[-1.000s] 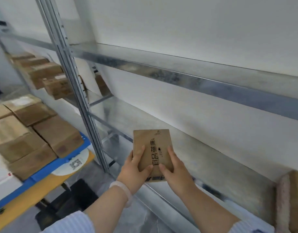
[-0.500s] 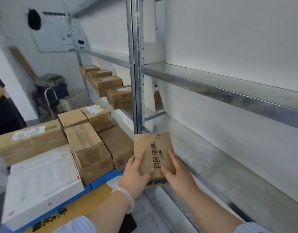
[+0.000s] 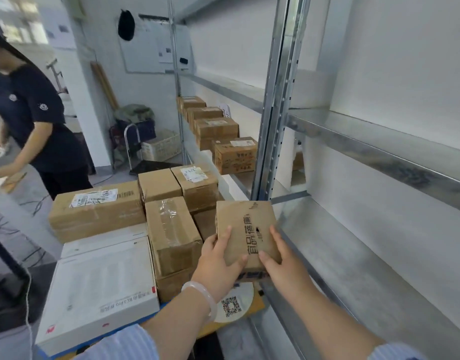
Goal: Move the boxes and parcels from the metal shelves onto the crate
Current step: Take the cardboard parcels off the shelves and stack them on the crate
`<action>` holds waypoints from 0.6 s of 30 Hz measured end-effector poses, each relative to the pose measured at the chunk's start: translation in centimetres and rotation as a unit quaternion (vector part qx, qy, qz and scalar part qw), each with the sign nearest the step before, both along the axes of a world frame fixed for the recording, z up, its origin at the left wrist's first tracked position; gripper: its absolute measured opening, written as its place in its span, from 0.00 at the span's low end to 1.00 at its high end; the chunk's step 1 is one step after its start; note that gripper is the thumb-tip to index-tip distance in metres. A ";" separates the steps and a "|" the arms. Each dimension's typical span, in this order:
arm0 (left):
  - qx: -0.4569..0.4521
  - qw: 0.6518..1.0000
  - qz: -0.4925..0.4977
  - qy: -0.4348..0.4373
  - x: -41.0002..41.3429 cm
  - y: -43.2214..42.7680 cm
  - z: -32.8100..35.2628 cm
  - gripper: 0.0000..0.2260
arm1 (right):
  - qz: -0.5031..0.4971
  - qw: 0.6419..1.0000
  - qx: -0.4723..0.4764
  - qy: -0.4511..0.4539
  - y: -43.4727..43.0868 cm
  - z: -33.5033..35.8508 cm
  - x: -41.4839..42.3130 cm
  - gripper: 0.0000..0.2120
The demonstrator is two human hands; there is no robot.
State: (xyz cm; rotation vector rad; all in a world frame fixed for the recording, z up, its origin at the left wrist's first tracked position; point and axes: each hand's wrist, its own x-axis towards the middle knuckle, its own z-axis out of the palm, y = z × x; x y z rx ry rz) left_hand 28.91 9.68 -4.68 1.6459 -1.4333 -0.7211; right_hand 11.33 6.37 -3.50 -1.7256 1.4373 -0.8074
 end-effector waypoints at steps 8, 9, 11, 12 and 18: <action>-0.080 0.990 0.111 -0.032 4.2 -4.2 6.3 0.32 | 0.080 0.992 -0.097 -0.006 -6.8 6.0 5.5 0.31; -0.086 0.987 0.127 -0.038 5.3 -4.2 6.9 0.32 | 0.094 0.990 -0.106 -0.013 -7.2 6.5 6.8 0.31; -0.097 0.981 0.161 -0.037 7.6 -3.3 7.6 0.32 | 0.130 0.985 -0.113 -0.025 -7.3 7.1 9.7 0.32; -0.099 0.978 0.180 -0.030 8.7 -2.5 7.7 0.32 | 0.150 0.982 -0.113 -0.030 -7.1 7.2 11.2 0.32; -0.115 0.956 0.271 -0.009 15.5 3.7 7.6 0.31 | 0.262 0.959 -0.088 -0.057 -3.5 7.0 19.8 0.36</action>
